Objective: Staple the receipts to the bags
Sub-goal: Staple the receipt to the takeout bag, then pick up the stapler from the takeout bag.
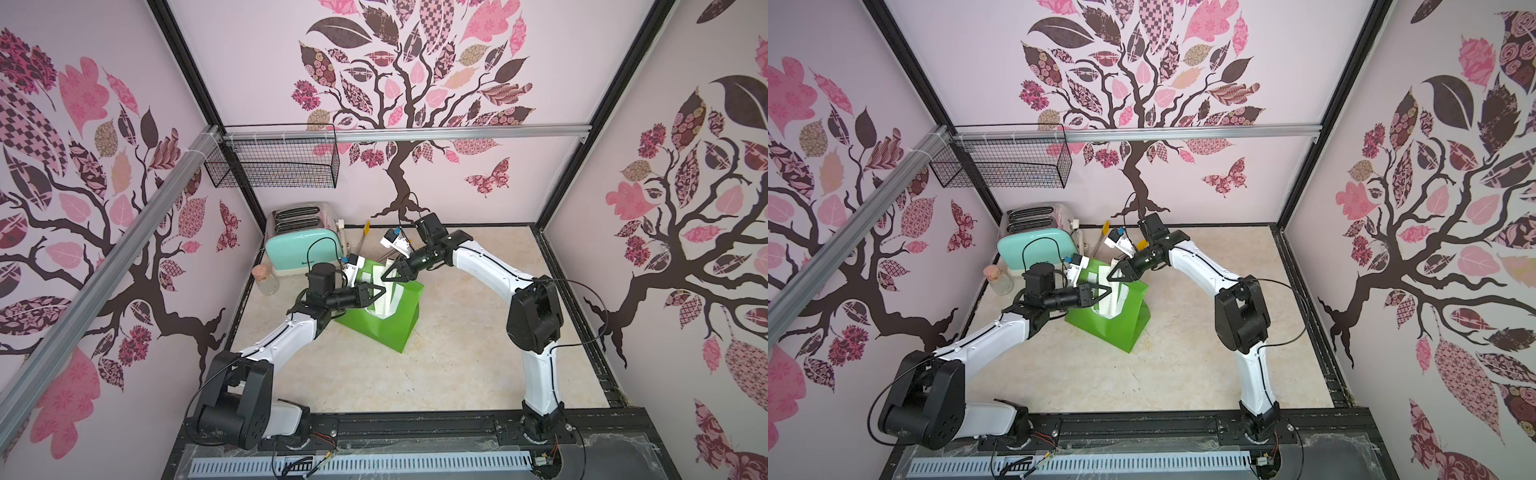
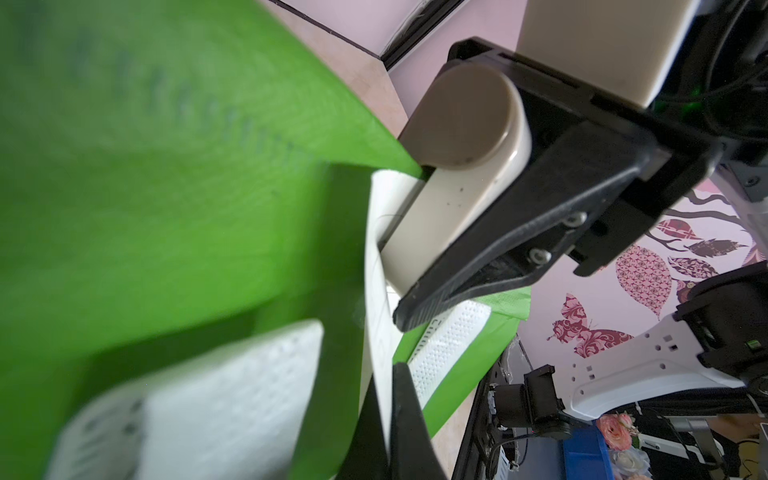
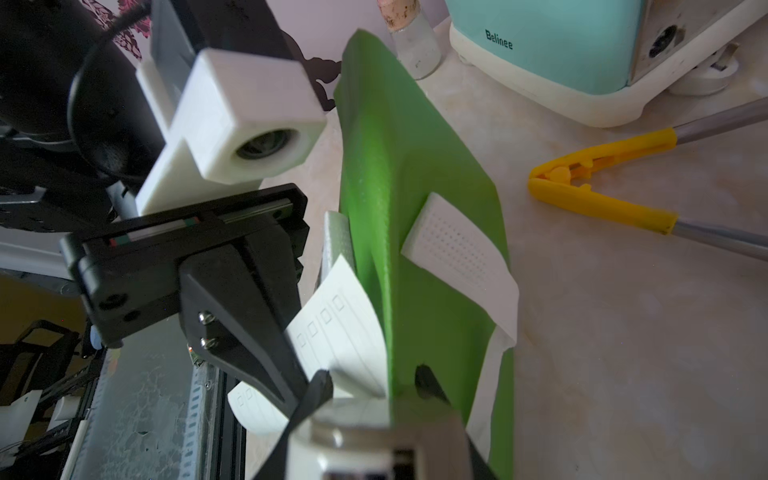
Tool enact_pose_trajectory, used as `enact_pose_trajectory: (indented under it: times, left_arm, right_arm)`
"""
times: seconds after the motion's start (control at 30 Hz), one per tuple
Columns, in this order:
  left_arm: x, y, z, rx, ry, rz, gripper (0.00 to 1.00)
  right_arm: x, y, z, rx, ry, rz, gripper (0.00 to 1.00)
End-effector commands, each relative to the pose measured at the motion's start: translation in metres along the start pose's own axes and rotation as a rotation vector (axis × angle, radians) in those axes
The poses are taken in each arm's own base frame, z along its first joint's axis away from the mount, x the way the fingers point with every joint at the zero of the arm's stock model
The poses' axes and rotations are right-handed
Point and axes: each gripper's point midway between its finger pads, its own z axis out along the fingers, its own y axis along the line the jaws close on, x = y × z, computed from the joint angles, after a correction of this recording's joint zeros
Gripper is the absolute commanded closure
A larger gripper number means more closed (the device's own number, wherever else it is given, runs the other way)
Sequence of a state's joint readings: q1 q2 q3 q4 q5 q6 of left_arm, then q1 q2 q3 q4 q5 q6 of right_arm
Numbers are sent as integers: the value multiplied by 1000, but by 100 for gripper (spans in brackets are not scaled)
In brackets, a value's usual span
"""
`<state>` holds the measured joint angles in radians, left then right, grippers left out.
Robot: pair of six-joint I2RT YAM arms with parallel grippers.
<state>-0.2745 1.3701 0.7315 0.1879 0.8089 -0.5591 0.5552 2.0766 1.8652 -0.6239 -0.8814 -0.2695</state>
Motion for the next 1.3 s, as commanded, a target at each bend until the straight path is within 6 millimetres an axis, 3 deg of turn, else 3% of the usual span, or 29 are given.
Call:
enact_pose_trajectory:
  times: [0.0, 0.2, 0.23, 0.27, 0.3, 0.33, 0.37, 0.4, 0.57, 0.93, 1.07, 1.2, 1.27]
  left_arm:
    - [-15, -7, -1, 11, -24, 42, 100]
    - [-16, -7, -1, 12, -25, 44, 100]
    - [-15, -7, -1, 11, -24, 44, 100]
    - [-15, -7, -1, 11, -25, 44, 100]
    - [-15, -7, -1, 11, -25, 43, 100]
    - [-15, -7, -1, 13, -24, 44, 100]
    - [-15, -7, -1, 11, -24, 43, 100]
    - [-15, -7, -1, 10, -24, 43, 100]
    - [-15, -8, -1, 12, -22, 43, 100]
    - [-15, -8, -2, 4, -26, 44, 100]
    - [-14, -8, -2, 4, -23, 45, 100]
    - [-15, -10, -3, 5, -26, 55, 100]
    - [-16, -11, -4, 3, -30, 64, 100]
  right_arm:
    - [-9, 5, -4, 15, -8, -23, 100]
    - [-13, 6, -8, 36, -20, -29, 99]
    - [-15, 7, -9, 39, -23, -30, 83]
    - [-17, 6, -10, 47, -27, -29, 76]
    - [-19, 8, -12, 50, -33, -32, 77]
    - [-19, 8, -13, 50, -37, -29, 70]
    - [-22, 9, -14, 56, -46, -24, 41]
    - [-25, 8, -16, 69, -56, -13, 22]
    - [-42, 7, -32, 162, -132, 6, 1]
    - [-77, 15, -86, 426, -334, 207, 0]
    - [-74, 15, -81, 656, -269, 348, 0]
    - [-58, 0, -84, 833, -238, 554, 1]
    - [-52, -3, -85, 888, -224, 603, 10]
